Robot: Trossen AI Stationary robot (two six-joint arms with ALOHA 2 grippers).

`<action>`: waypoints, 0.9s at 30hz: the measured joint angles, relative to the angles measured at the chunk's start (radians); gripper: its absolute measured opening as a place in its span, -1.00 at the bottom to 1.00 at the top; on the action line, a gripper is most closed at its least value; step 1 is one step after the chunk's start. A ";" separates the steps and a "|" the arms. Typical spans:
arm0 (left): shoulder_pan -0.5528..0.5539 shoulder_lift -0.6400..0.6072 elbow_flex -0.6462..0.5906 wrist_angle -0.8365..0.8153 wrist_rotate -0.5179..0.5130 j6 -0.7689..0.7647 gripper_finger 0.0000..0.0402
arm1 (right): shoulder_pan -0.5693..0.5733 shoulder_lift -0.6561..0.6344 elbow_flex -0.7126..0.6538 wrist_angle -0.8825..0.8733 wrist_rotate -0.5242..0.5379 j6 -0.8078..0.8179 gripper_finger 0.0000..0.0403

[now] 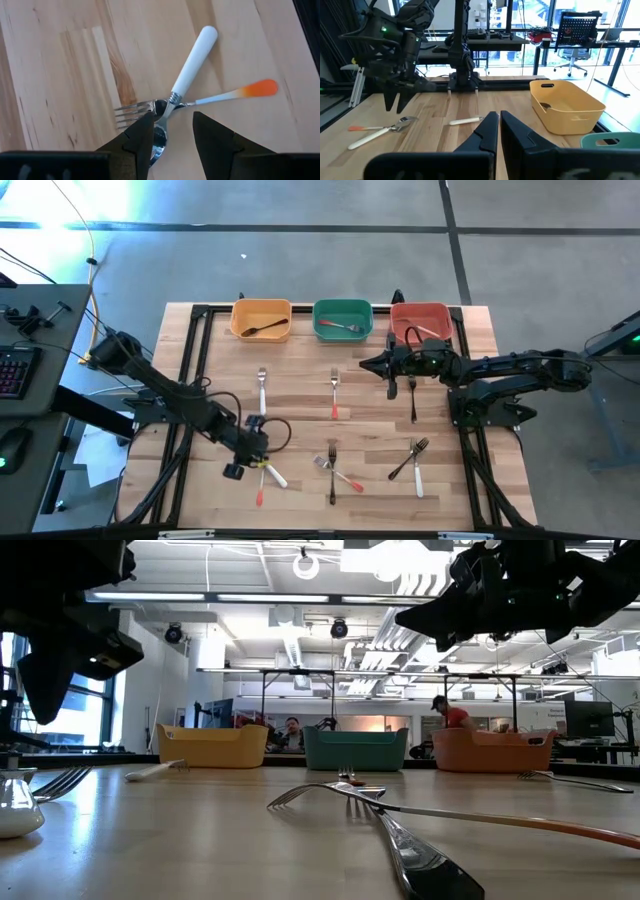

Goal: Sort silverware by color (type)
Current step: Put the bottom left white fork into the orange bin

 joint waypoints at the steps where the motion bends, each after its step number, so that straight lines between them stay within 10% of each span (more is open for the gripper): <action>1: -0.003 0.005 0.000 0.008 -0.005 0.004 -0.36 | 0.000 0.000 0.000 0.000 0.000 0.000 -0.98; 27: -0.009 0.291 0.200 -0.075 -0.015 0.169 -0.36 | 0.000 0.000 0.000 0.016 0.000 -0.027 -0.98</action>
